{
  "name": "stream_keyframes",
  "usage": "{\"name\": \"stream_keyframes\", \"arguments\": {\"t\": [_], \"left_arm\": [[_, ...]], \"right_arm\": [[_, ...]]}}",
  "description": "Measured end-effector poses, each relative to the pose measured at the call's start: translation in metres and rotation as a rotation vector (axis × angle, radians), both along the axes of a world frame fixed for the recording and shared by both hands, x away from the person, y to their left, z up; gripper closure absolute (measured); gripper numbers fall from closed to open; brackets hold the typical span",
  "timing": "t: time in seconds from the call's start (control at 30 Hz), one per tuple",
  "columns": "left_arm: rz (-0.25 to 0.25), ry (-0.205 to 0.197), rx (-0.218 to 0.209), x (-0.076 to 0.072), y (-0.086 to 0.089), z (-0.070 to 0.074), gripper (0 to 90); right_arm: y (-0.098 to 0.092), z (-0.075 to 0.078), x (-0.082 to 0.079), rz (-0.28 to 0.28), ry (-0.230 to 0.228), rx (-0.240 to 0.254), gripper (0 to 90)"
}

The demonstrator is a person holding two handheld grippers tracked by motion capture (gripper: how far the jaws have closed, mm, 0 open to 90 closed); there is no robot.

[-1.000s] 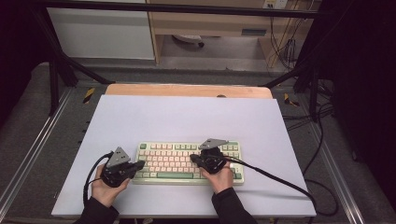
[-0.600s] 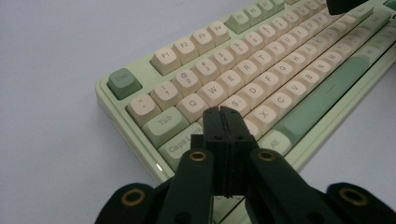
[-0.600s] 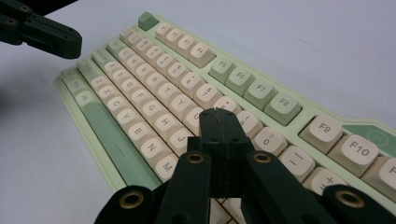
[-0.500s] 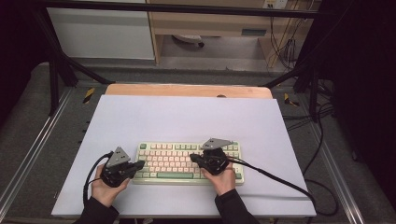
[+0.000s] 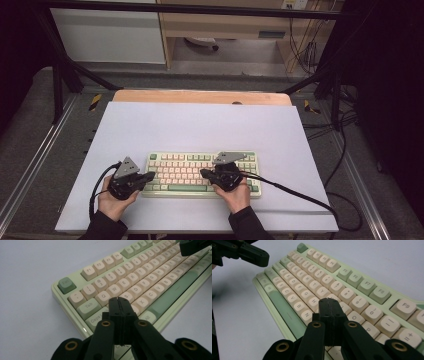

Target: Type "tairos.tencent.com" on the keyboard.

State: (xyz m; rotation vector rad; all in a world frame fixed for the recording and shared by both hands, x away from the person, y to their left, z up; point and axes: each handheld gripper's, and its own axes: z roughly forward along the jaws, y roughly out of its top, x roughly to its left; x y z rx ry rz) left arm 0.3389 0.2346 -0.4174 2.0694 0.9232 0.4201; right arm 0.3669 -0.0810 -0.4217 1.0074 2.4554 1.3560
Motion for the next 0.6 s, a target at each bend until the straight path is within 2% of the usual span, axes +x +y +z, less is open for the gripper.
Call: {"name": "stream_keyframes", "arguments": {"t": [0.6], "left_arm": [[0.004,0.000,-0.001,0.001,0.000,0.000,89.9]], "right_arm": [[0.008,-0.014,-0.006,0.033,0.026,-0.014,90.0]]}}
